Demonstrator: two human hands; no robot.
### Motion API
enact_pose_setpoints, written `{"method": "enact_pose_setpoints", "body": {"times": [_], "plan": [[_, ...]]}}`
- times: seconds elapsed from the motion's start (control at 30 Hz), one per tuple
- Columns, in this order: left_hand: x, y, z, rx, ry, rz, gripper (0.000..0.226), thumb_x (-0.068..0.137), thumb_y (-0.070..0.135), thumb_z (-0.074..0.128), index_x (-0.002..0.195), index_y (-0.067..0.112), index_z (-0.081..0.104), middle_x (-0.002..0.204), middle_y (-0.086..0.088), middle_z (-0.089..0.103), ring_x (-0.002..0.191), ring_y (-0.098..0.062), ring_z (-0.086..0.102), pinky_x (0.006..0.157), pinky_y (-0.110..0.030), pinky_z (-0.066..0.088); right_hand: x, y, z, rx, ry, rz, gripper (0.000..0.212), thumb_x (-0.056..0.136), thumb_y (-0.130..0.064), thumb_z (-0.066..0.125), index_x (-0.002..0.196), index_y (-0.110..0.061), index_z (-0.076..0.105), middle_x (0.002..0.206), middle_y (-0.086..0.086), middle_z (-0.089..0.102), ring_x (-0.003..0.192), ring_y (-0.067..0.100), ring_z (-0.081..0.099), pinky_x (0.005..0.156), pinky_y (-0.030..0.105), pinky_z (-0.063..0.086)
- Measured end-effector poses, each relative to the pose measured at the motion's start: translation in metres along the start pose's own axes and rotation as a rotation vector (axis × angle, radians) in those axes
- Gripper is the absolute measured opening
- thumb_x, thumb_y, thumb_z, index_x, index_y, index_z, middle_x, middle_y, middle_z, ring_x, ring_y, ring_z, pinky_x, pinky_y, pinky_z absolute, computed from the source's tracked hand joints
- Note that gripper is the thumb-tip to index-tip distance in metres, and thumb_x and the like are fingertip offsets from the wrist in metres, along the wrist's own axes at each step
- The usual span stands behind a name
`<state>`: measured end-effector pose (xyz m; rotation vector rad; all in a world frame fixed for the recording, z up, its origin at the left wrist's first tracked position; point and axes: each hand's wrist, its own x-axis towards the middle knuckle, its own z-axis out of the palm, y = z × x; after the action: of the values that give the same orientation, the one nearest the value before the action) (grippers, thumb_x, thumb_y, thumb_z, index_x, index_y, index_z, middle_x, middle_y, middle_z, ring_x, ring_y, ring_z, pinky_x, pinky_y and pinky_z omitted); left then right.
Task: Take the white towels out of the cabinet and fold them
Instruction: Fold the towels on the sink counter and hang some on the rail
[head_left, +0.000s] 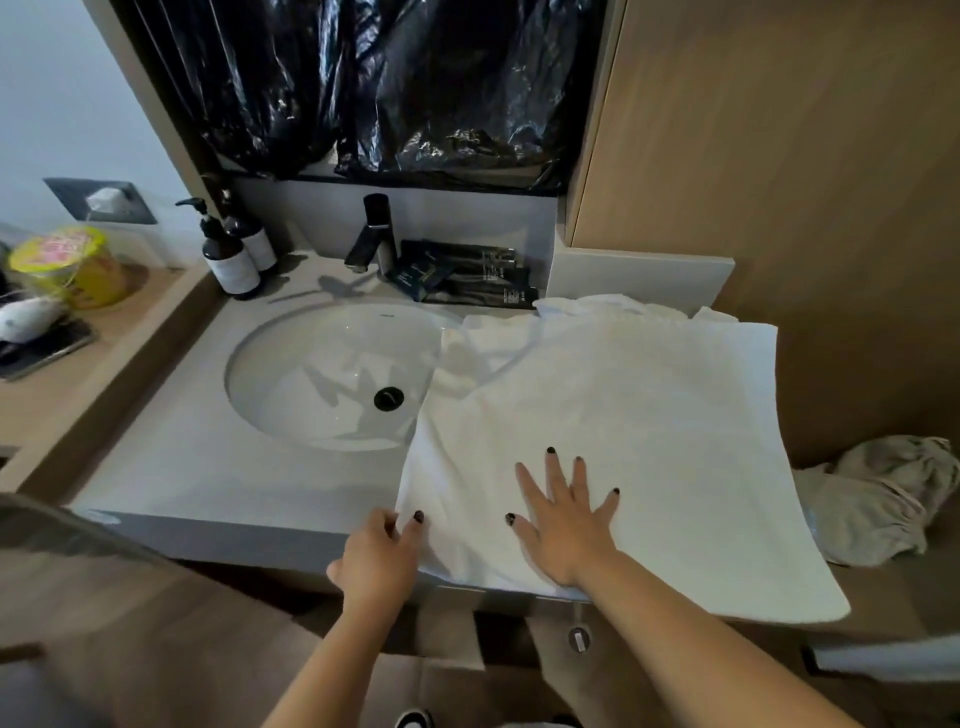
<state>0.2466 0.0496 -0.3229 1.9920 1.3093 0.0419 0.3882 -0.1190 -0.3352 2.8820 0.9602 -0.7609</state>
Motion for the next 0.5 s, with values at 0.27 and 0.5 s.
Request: {"method": "enact_pose_setpoints", "body": {"times": [0.27, 0.5], "plan": [[0.005, -0.031, -0.017, 0.087, -0.048, 0.052, 0.027, 0.097, 0.043, 0.052, 0.08, 0.023, 0.055, 0.071, 0.007, 0.062, 0.072, -0.012, 0.056, 0.083, -0.037, 0.027, -0.001, -0.001, 0.003, -0.057, -0.002, 0.039, 0.066, 0.098, -0.063, 0.012, 0.148, -0.043, -0.026, 0.156, -0.003, -0.037, 0.144, 0.031, -0.032, 0.11, 0.071, -0.003], [0.02, -0.001, -0.01, 0.149, 0.013, 0.773, 0.039, 0.092, 0.009, 0.06, 0.13, 0.01, 0.055, 0.134, -0.009, 0.058, 0.125, -0.028, 0.053, 0.106, -0.043, 0.042, -0.007, -0.012, 0.016, -0.09, 0.11, 0.087, 0.063, 0.1, -0.055, 0.006, 0.149, -0.034, -0.027, 0.159, 0.0, -0.031, 0.147, 0.028, -0.027, 0.113, 0.067, -0.003]]}}
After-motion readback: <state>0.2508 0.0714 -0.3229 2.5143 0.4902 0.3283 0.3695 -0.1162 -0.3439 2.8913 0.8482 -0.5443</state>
